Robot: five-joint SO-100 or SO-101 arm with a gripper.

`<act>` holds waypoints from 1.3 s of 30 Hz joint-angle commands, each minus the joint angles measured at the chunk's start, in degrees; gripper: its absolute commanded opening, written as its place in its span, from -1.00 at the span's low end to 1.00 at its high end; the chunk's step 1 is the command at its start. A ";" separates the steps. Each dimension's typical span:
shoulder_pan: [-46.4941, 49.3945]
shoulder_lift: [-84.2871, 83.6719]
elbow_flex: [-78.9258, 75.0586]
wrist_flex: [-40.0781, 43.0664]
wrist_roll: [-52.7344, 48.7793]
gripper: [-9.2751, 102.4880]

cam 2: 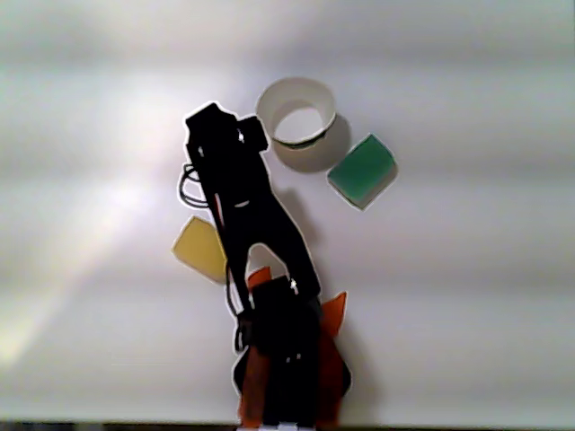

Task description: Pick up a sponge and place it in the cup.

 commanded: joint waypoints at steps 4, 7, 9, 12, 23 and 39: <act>-0.62 3.78 0.53 -0.53 0.26 -0.55; -0.62 3.87 1.41 -2.81 0.70 -0.40; -0.62 3.69 1.85 -4.66 0.70 -0.29; -0.88 3.08 3.16 -8.17 0.62 -0.20; -2.29 -2.02 3.87 -15.03 1.67 -0.08; -1.76 -11.43 10.63 -28.39 8.35 -0.21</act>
